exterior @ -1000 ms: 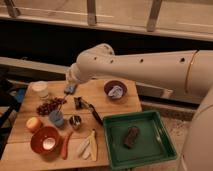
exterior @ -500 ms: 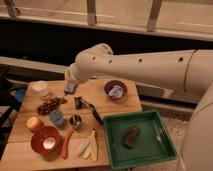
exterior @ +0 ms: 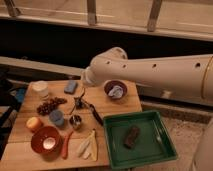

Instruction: Place fork in metal cup

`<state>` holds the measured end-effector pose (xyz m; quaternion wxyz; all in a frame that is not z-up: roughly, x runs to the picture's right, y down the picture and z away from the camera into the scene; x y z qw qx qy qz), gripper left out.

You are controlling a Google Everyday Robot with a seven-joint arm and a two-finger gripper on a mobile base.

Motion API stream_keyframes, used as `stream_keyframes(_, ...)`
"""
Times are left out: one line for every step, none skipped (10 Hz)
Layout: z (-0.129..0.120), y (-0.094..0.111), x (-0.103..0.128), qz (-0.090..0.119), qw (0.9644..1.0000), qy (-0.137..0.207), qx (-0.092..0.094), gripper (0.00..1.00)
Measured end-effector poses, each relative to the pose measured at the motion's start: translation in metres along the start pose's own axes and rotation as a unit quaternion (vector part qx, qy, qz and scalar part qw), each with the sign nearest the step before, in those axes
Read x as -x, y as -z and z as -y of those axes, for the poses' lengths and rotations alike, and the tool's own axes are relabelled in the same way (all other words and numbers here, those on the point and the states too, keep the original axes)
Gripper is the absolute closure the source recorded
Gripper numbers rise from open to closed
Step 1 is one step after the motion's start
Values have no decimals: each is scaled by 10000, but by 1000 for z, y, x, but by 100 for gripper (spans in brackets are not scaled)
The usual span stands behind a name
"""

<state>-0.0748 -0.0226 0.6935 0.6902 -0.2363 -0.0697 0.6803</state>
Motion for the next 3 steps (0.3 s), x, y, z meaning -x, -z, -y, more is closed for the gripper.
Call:
stream_keyframes(9,-5,-4,-7,9999,-112,-75,100)
stream_keyframes(16,-12,-8,-3,9998,-159,-130,100)
stream_keyframes(23,-19,-14,3,9996,-209,-179,100)
